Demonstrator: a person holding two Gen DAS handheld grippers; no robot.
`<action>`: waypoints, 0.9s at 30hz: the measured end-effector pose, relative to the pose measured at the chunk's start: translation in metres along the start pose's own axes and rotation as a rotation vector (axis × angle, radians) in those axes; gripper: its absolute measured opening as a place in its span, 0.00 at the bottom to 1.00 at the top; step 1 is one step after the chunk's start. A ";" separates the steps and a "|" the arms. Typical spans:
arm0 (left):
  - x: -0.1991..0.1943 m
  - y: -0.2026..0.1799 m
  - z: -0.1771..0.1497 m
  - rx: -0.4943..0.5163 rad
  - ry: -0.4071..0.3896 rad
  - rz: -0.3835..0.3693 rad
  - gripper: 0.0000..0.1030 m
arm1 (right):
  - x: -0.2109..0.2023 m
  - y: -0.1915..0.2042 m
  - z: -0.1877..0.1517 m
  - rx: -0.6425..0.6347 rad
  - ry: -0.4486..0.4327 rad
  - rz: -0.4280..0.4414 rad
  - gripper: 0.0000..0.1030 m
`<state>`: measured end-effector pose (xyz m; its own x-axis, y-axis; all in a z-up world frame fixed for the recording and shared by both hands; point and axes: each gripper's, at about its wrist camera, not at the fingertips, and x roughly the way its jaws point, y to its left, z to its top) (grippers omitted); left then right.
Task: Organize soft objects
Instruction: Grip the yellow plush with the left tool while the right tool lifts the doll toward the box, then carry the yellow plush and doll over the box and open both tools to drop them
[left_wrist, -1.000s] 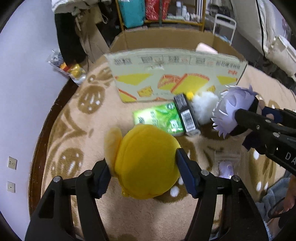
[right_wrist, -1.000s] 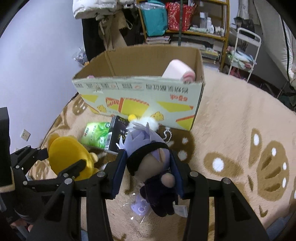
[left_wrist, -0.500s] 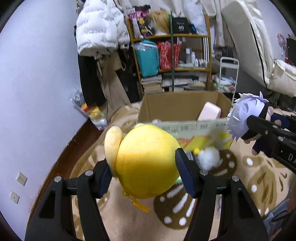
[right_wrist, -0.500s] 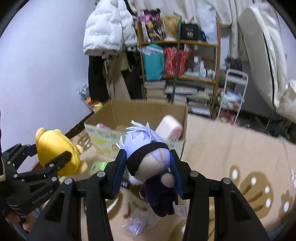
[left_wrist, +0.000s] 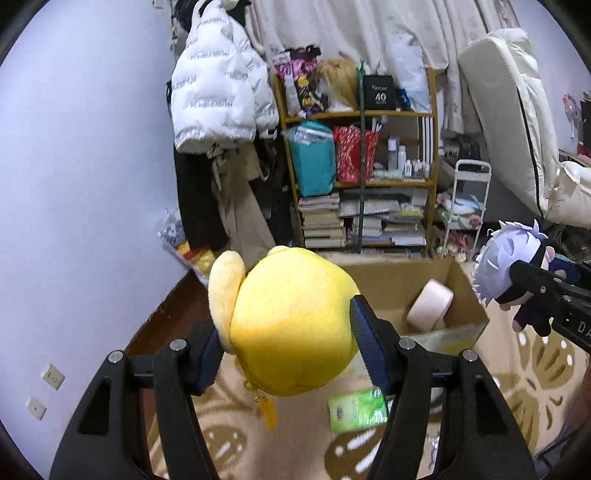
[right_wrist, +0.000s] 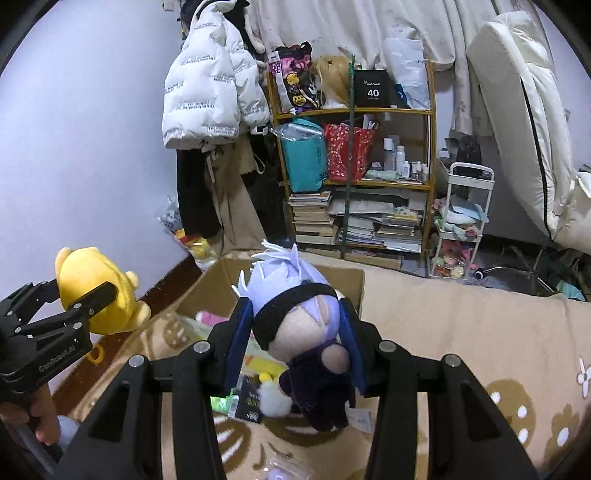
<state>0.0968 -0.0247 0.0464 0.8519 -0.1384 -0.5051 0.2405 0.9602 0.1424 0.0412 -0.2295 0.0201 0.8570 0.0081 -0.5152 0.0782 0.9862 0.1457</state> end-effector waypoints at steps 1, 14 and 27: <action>0.001 0.000 0.004 -0.007 -0.011 -0.005 0.61 | 0.001 0.001 0.005 -0.011 -0.008 -0.006 0.48; 0.026 -0.010 0.024 0.022 -0.120 -0.045 0.61 | 0.021 -0.006 0.036 -0.048 -0.106 -0.026 0.48; 0.073 -0.036 0.001 0.065 -0.019 -0.089 0.62 | 0.055 -0.014 0.023 -0.033 -0.069 0.012 0.48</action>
<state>0.1508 -0.0692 0.0055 0.8343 -0.2274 -0.5023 0.3444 0.9263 0.1526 0.0990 -0.2468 0.0088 0.8910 0.0098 -0.4538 0.0517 0.9911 0.1228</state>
